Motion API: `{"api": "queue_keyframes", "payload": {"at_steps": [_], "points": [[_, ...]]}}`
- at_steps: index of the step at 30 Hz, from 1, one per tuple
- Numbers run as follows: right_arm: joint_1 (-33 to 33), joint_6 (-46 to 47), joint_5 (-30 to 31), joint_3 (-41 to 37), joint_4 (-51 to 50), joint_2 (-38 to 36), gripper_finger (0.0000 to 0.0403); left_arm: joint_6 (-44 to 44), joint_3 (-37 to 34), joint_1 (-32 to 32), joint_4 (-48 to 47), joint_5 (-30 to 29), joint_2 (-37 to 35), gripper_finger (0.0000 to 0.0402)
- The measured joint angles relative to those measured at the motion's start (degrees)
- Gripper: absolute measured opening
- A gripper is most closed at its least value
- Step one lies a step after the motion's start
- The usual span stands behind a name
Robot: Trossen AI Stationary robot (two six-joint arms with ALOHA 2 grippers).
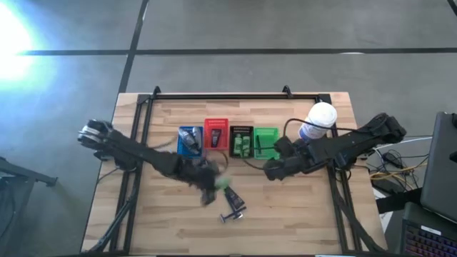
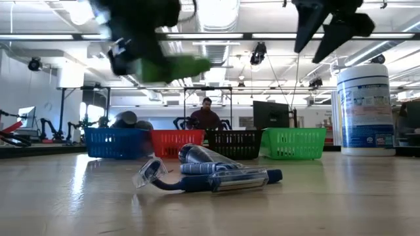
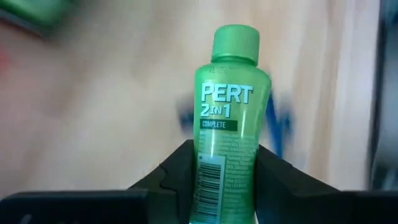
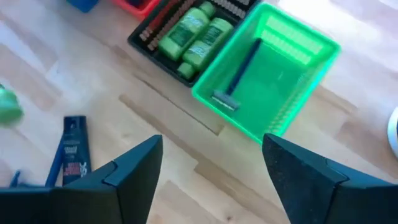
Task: Pick & Place Travel size toiletries
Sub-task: Put the green shampoo into the black bin, then put the blue razor into the green bin
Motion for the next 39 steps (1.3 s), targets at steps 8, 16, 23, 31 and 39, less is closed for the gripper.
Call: {"api": "queue_keyframes", "payload": {"at_steps": [8, 16, 23, 31, 39], "points": [[-0.1, 3.0, 3.5, -5.2, 7.0, -3.4, 0.0258, -22.5, -0.2, 16.6, 15.7, -11.6, 1.7, 0.0119], [-0.2, 2.7, 4.2, -4.3, 5.8, -3.6, 0.0278, -24.1, 2.8, 22.8, 18.6, -8.7, 11.0, 0.0137], [-0.1, 2.5, 3.9, -3.7, 4.1, -3.8, 0.0304, -22.9, 8.9, 22.9, 16.9, -7.8, 18.2, 0.02], [2.0, -0.8, 2.1, -3.8, 3.8, -4.2, 0.0332, -16.3, 11.9, 22.9, 9.8, -5.7, 17.1, 0.0267], [4.8, -25.9, -9.4, -6.1, 10.6, -2.5, 0.0344, 19.5, 10.8, 17.9, 1.6, 13.9, 5.1, 0.0276]]}}
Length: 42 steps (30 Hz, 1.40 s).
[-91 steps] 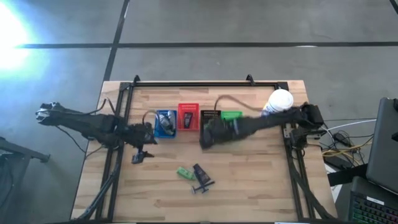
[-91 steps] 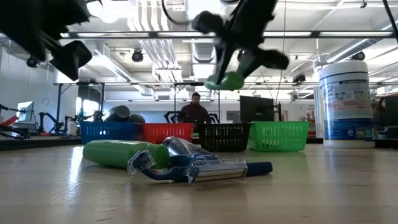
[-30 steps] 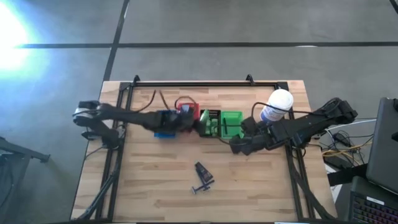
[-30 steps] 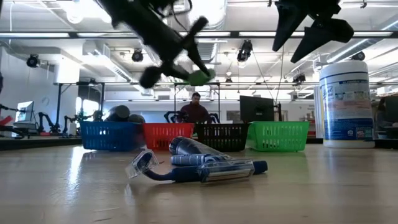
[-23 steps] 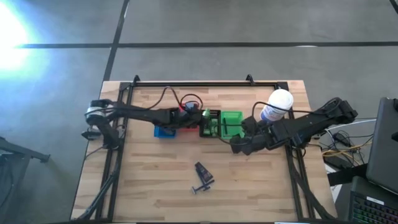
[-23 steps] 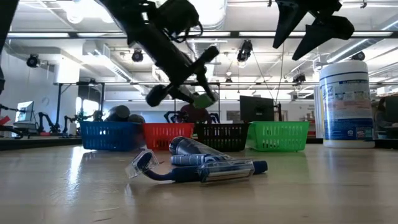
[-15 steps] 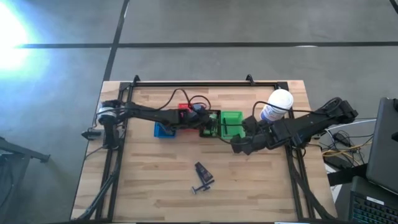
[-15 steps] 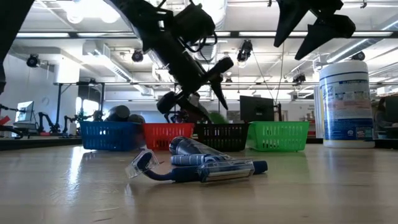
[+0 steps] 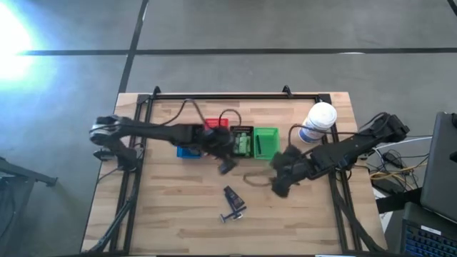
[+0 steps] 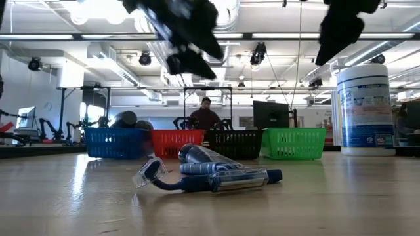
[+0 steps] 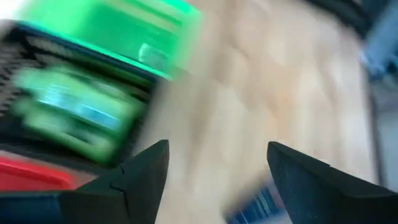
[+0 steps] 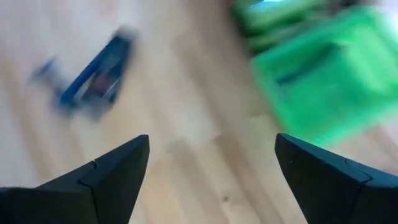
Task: Pick & Place Travel size toiletries
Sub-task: Put the blue razor into the green bin
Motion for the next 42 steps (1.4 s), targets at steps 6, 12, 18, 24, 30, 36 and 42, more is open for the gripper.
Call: {"api": "queue_keyframes", "payload": {"at_steps": [6, 12, 18, 24, 30, 36, 42], "points": [[1.5, -16.0, -13.1, -4.1, 17.7, 5.5, 0.0324, 2.8, -1.4, -6.7, -12.2, -0.6, -8.3, 0.0275], [4.4, -19.1, -16.7, 0.5, 21.4, 15.6, 0.0308, 1.5, -5.1, -13.3, -15.5, -7.6, -14.8, 0.0275], [5.2, -19.3, -16.8, 8.8, 19.3, 27.4, 0.0294, -1.0, -10.3, -16.6, -15.4, -9.7, -19.7, 0.0275], [5.0, -20.9, -16.4, 15.6, 14.2, 35.5, 0.027, -3.5, -14.8, -19.4, -15.6, -9.5, -24.4, 0.0275], [4.7, -23.1, -16.2, 20.9, 11.6, 40.4, 0.0234, -7.8, -18.5, -21.3, -15.2, -9.5, -28.3, 0.0275], [2.6, -17.8, -19.0, 27.8, 6.4, 40.5, 0.0213, -10.3, -20.8, -23.1, -14.7, -9.8, -31.1, 0.0275], [-3.2, 7.7, -29.9, 30.5, 7.8, 41.7, 0.0213, -10.5, -22.6, -23.8, -14.2, -10.6, -32.7, 0.0275]]}}
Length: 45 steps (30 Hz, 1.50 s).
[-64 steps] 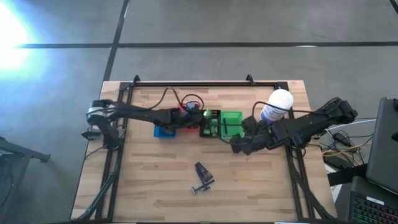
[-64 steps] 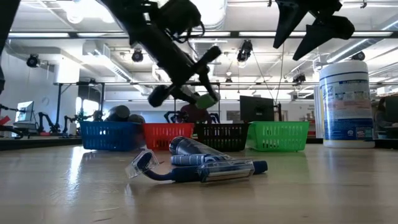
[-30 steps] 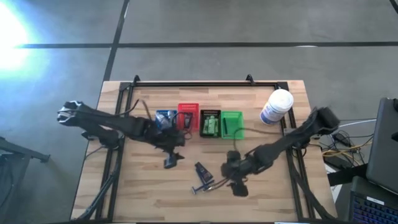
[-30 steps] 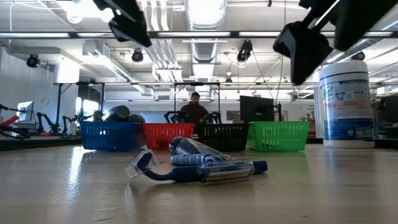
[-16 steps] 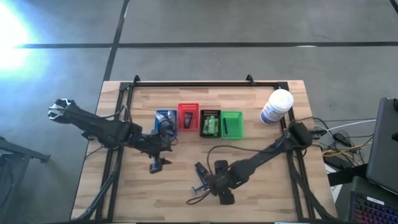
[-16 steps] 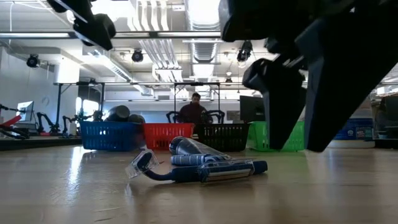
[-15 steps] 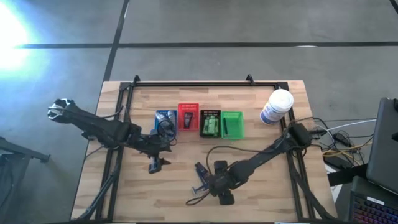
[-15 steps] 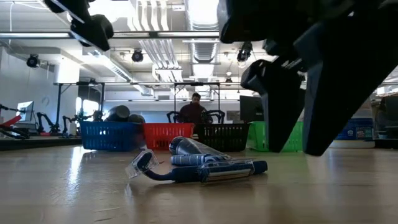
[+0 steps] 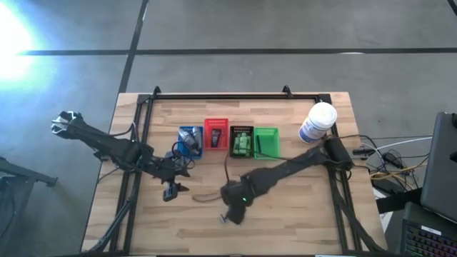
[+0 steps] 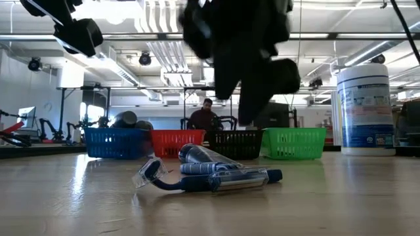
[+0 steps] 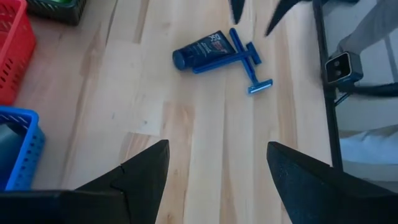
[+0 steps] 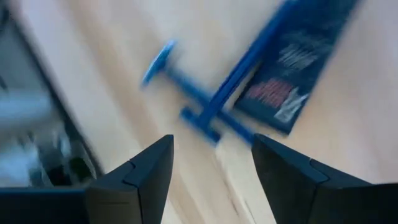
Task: Pick & Place Travel size toiletries
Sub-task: Put the blue razor into the green bin
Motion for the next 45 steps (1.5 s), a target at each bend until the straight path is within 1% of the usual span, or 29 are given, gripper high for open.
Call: {"api": "queue_keyframes", "payload": {"at_steps": [2, 4, 7, 9, 13, 16, 23, 27, 31, 34, 37, 42, 45], "points": [[-0.5, 7.0, 0.0, 0.9, -0.5, 1.5, 0.0216, 0.4, -0.4, 0.0, 0.2, -0.2, -0.3, 0.0275], [-0.6, 11.9, -0.3, 2.2, -0.9, 3.2, 0.0216, 1.0, -0.5, 0.0, 0.2, -0.2, -0.4, 0.0275], [-0.5, 17.1, 0.2, 4.7, -1.1, 5.0, 0.0214, 2.0, -0.5, 0.0, 0.2, -0.2, -0.4, 0.0275], [-0.7, 19.7, 2.7, 6.9, -2.8, 6.0, 0.0215, 2.8, -0.5, 0.0, 0.2, -0.2, -0.4, 0.0275], [-0.1, 22.8, 7.1, 11.6, -10.7, 8.7, 0.0214, 4.5, -0.5, 0.0, 0.1, -0.2, -0.4, 0.0275], [0.4, 23.9, 7.1, 15.3, -14.6, 11.6, 0.021, 5.7, -0.5, 0.0, 0.0, -0.2, -0.4, 0.0275], [1.1, 27.1, 7.4, 24.0, -16.3, 16.3, 0.0202, 7.8, -0.5, 0.0, 0.0, -0.2, -0.4, 0.0275], [1.6, 29.9, 7.2, 26.2, -17.4, 18.0, 0.0196, 8.9, -0.5, 0.0, 0.0, -0.2, -0.4, 0.0275], [1.8, 30.4, 7.0, 27.4, -18.3, 20.2, 0.0188, 9.3, -0.5, 0.0, -0.1, -0.2, -0.4, 0.0275], [2.0, 31.4, 6.1, 27.8, -18.6, 21.1, 0.0174, 9.4, -0.5, 0.0, -0.3, -0.2, -0.4, 0.0275], [2.0, 31.8, 6.0, 27.2, -18.9, 21.0, 0.0153, 9.4, -0.5, 0.0, -0.4, -0.2, -0.4, 0.0275], [2.0, 30.3, 6.9, 27.0, -22.1, 20.8, 0.01, 9.4, -0.5, 0.0, -0.5, -0.1, -0.4, 0.0275], [2.1, 28.7, 7.6, 26.9, -22.2, 20.4, 0.0062, 9.4, -0.5, 0.0, -0.5, -0.1, -0.4, 0.0275]]}}
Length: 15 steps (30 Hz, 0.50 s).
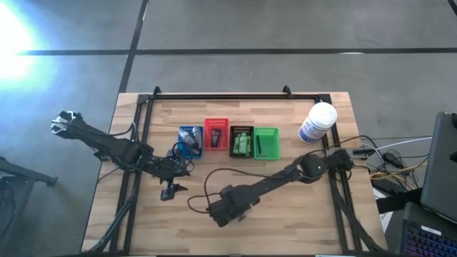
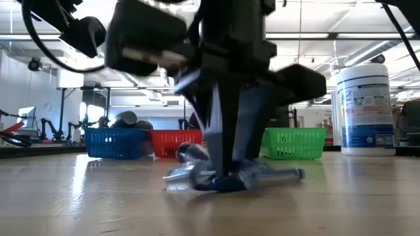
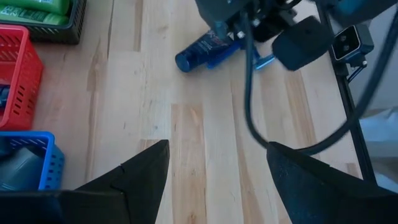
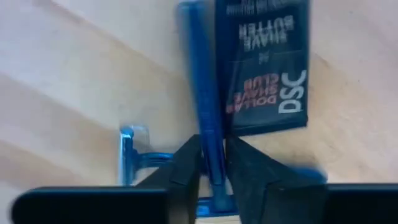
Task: Pick & Place Travel size toiletries
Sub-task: Put the blue razor into the green bin
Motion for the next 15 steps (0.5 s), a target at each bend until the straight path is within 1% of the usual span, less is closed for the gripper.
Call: {"api": "queue_keyframes", "payload": {"at_steps": [4, 11, 13, 15], "points": [[0.1, -2.4, 0.9, 0.0, 0.0, -1.7, 0.0023, 0.0, 0.0, 0.0, 0.0, 0.0, 0.0, 0.0275], [0.1, -3.8, 2.7, 0.0, -1.3, -8.3, 0.0025, 0.0, 0.0, 0.1, 0.2, -0.8, 0.0, 0.0275], [-0.2, -3.7, 3.8, 0.0, -4.2, -11.0, 0.0025, 0.0, 0.0, 0.1, 0.6, -0.9, 0.0, 0.0275], [-1.0, -2.6, 6.3, 0.0, -9.0, -13.7, 0.0025, 0.0, 0.0, 0.1, 1.1, -1.0, 0.0, 0.0275]]}}
